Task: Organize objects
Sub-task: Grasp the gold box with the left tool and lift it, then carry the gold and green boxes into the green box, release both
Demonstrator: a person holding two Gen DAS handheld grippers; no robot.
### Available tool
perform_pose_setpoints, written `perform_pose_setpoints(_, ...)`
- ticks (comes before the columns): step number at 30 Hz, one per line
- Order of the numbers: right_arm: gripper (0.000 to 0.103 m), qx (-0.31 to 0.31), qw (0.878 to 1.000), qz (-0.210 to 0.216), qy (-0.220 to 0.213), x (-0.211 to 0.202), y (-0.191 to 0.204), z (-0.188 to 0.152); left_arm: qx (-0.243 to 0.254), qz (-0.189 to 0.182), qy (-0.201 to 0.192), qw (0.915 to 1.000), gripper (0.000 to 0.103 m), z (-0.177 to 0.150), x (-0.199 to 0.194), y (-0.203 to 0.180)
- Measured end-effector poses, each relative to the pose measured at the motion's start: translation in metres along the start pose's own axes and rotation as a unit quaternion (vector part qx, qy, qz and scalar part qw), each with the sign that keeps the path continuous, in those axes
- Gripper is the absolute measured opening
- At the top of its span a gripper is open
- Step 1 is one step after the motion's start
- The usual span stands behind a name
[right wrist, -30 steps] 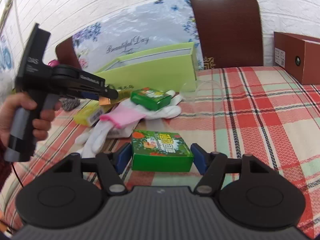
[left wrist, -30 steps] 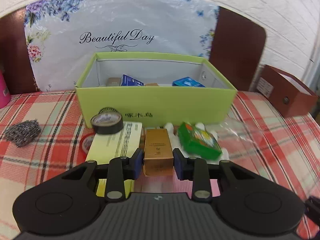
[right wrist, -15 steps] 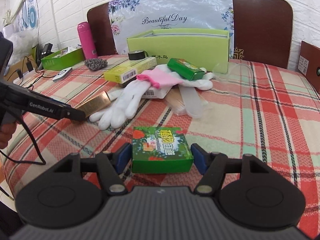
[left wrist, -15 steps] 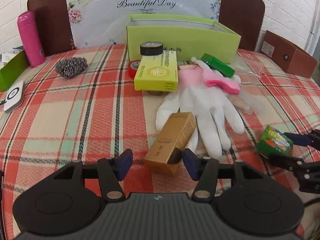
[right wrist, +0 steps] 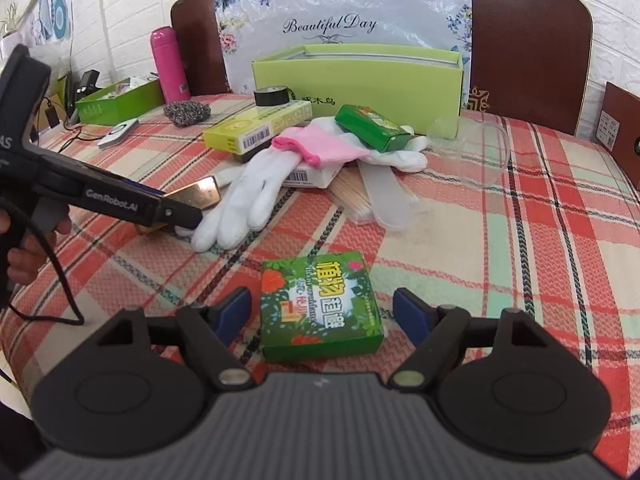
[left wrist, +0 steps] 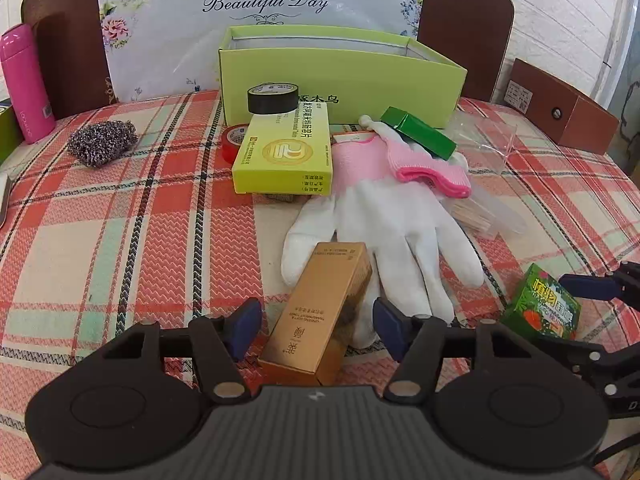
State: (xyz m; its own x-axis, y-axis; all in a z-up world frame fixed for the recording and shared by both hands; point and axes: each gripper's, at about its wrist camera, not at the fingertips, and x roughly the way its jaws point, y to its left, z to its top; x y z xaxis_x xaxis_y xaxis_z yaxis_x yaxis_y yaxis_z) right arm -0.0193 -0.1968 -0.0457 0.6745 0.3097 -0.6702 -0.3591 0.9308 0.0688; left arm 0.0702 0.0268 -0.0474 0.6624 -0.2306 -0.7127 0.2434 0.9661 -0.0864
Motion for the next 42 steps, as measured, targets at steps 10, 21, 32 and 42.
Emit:
perform_pose_setpoints(10, 0.062, -0.015, 1.0, -0.008, 0.014, 0.011, 0.006, 0.001, -0.001, -0.017, -0.002, 0.9999, 0.037, 0.002, 0.002, 0.002)
perform_pose_setpoints(21, 0.061, -0.027, 0.999, 0.041, -0.023, -0.014, 0.009, 0.04, -0.003, -0.015, -0.036, 0.9992, 0.036, 0.007, -0.044, 0.018)
perform_pose_setpoints(32, 0.061, -0.079, 0.986, -0.018, -0.146, -0.027, -0.016, 0.143, -0.011, -0.044, -0.154, 0.9871, 0.036, 0.11, -0.077, 0.02)
perform_pose_setpoints(42, 0.061, -0.046, 0.983, -0.087, -0.157, 0.067, -0.072, 0.213, -0.014, -0.034, -0.156, 0.9871, 0.036, 0.211, 0.004, -0.004)
